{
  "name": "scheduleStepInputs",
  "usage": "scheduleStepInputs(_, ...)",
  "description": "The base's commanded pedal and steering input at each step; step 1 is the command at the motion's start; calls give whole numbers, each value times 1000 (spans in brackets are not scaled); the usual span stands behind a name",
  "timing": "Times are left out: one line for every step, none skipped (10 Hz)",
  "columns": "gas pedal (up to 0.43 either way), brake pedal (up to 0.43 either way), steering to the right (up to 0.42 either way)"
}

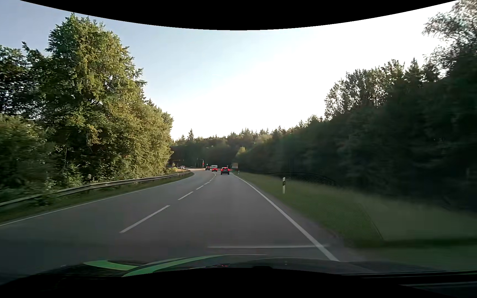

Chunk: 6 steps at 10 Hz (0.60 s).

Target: Follow the waypoints while adhering to traffic rules and regulations

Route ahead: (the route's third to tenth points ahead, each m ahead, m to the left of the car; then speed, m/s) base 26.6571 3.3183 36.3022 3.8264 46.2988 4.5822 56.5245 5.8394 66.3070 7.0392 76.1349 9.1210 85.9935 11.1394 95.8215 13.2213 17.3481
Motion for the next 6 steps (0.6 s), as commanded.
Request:
scheduleStepInputs(0,165,-13)
scheduleStepInputs(0,171,-13)
scheduleStepInputs(0,183,-12)
scheduleStepInputs(0,201,-10)
scheduleStepInputs(0,220,-10)
scheduleStepInputs(0,238,-9)
